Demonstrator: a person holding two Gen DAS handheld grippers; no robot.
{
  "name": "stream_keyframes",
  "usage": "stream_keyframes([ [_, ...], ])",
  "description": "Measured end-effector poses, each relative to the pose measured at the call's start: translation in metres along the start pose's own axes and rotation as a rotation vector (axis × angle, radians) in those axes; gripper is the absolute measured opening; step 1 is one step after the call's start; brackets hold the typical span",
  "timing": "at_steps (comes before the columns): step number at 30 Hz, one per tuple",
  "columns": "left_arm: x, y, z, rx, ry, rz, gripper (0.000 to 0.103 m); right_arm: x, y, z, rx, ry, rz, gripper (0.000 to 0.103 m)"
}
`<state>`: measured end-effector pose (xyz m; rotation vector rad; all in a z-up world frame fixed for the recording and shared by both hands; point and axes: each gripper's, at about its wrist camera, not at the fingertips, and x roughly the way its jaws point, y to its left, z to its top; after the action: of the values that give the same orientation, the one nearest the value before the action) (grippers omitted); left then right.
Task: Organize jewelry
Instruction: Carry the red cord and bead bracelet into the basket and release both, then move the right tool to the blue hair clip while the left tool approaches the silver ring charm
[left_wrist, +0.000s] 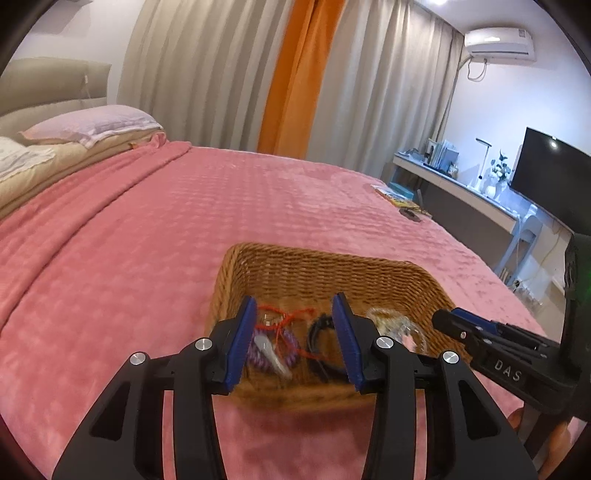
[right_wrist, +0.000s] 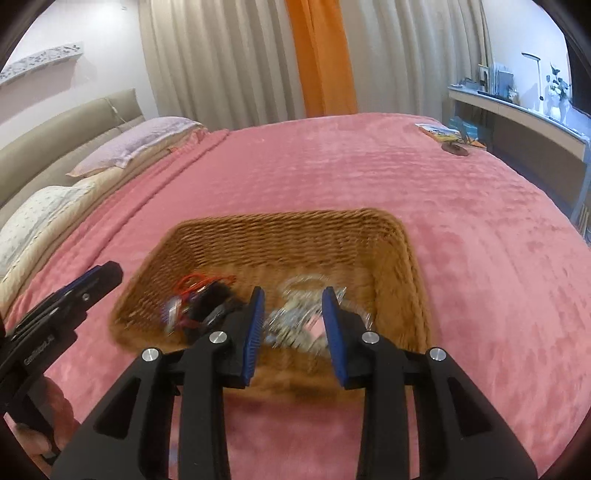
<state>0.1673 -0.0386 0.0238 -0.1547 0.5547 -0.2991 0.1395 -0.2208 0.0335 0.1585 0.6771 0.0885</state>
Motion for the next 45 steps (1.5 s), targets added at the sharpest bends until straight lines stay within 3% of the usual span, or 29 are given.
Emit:
stream_keyframes([
  [8,-0.059,0.007,-0.047,-0.041,0.031,-0.006,0.040,-0.042,0.037,-0.053,-0.072,0.008,0.112,0.029],
  [19,-0.094,0.000,-0.109,-0.032,0.118,0.032,0.040,-0.042,0.050,-0.107,-0.089,0.100,0.172,0.029],
  [26,-0.105,-0.010,-0.129,0.016,0.155,0.038,0.040,-0.047,0.044,-0.118,-0.069,0.122,0.163,0.029],
  [34,-0.109,-0.011,-0.141,-0.005,0.176,0.033,0.040,-0.065,0.048,-0.136,-0.095,0.121,0.143,0.029],
  [45,-0.122,-0.022,-0.164,0.026,0.207,-0.015,0.040,-0.039,0.049,-0.125,-0.102,0.186,0.158,0.029],
])
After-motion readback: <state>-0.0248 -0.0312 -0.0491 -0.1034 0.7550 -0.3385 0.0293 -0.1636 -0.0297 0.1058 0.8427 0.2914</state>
